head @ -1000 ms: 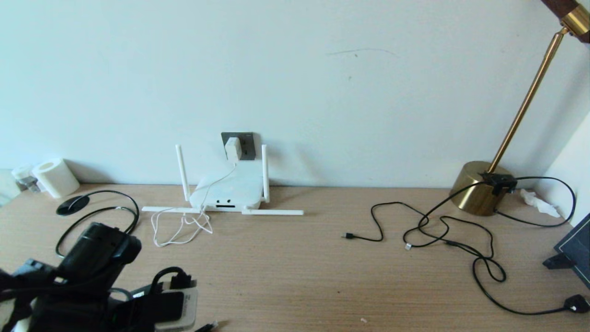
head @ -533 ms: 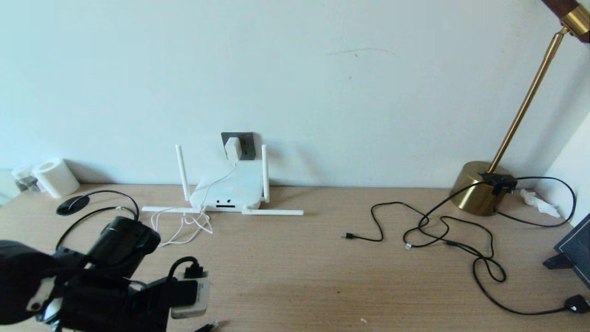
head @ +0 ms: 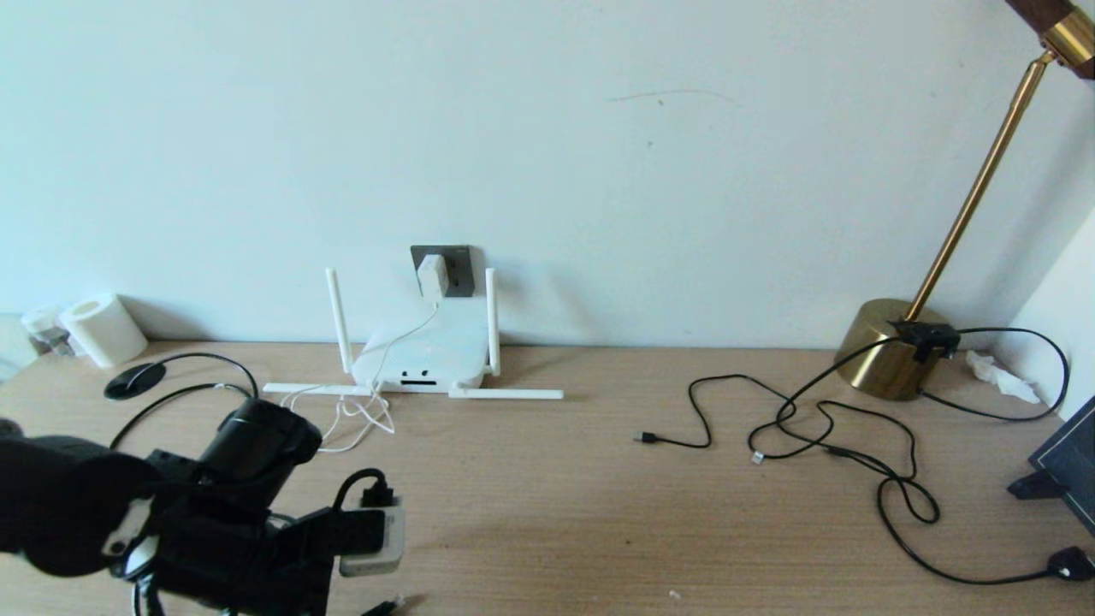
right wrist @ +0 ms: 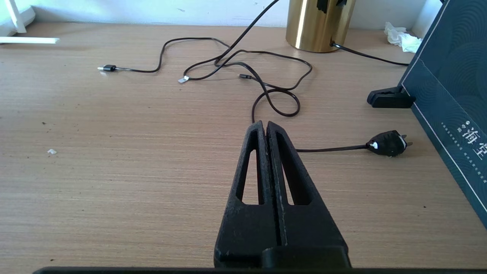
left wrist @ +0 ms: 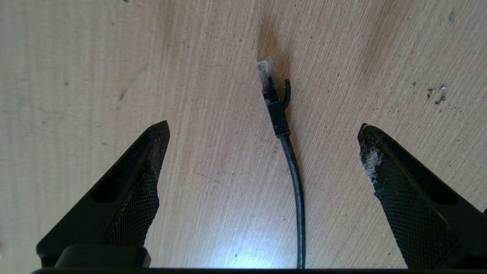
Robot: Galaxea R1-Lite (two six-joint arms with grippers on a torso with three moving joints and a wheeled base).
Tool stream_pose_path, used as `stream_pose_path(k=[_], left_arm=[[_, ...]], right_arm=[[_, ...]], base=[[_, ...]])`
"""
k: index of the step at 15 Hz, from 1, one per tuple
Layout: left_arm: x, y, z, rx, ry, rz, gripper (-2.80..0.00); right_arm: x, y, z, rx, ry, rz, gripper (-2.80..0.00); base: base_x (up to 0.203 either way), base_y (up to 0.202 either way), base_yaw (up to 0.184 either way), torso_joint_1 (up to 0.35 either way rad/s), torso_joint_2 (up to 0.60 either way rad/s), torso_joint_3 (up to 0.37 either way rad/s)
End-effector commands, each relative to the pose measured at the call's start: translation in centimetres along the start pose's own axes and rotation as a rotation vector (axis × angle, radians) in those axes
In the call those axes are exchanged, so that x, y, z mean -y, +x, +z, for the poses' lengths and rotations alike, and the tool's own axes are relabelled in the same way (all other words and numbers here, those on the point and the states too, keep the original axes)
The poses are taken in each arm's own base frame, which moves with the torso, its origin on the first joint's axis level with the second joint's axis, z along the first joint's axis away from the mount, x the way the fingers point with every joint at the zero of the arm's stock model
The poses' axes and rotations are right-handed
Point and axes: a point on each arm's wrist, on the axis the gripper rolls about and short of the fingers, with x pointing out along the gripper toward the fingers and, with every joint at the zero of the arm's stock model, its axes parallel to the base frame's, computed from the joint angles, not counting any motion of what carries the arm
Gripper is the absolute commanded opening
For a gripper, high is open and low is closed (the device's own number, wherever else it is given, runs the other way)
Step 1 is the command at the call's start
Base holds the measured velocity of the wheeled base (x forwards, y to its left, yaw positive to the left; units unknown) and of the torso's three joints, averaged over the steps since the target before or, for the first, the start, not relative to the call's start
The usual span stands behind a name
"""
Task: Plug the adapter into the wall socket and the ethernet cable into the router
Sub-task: Pick up cable
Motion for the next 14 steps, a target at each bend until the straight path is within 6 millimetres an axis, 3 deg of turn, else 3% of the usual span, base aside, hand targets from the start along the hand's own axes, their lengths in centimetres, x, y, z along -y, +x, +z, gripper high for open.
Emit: stream_pose_path(k=[1,14], left_arm=[[-0.1,0.6,-0.1,-0.010,0.002,-0.022,0.00],[-0.4,1.8,-0.2,-0.022,-0.025,-0.036,0.00]], right_arm=[[0.0,0.0,0.0,0.001,0.000,0.000,-2.80],[0.0,0.0,0.0,0.001,0.000,0.000,-2.80]], base=[[0.000,0.000,0.000,0.000,0.00,0.000],[0.000,0.000,0.000,0.000,0.00,0.000]])
